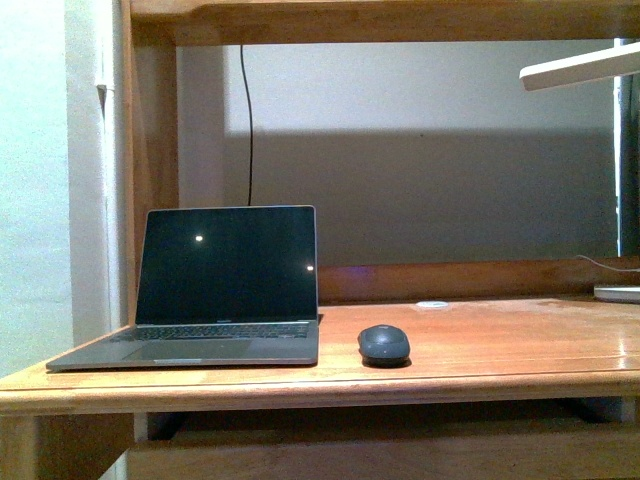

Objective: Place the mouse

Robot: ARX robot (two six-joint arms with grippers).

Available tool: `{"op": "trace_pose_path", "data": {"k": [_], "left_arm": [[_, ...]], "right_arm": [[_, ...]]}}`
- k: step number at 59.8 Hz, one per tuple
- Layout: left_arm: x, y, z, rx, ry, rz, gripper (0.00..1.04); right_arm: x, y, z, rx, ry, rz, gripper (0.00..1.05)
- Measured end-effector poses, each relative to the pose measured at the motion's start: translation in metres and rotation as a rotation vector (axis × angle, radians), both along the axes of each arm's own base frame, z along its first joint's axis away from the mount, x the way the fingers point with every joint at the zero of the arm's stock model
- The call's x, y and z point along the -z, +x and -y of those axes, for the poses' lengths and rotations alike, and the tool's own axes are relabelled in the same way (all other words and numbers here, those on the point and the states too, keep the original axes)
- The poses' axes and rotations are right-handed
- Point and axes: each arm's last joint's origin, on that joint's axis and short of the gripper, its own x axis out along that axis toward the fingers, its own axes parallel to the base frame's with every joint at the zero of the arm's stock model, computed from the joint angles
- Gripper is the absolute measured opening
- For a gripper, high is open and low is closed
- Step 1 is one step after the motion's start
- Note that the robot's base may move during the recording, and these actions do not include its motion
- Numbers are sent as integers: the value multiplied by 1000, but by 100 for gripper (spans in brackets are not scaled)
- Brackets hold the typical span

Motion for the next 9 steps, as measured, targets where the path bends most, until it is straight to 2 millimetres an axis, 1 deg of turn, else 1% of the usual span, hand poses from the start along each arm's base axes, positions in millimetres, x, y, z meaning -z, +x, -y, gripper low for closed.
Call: {"op": "trace_pose_path", "data": {"k": [9], "left_arm": [[0,0,0,0,0,0,97]], "right_arm": [[0,0,0,0,0,0,97]]}}
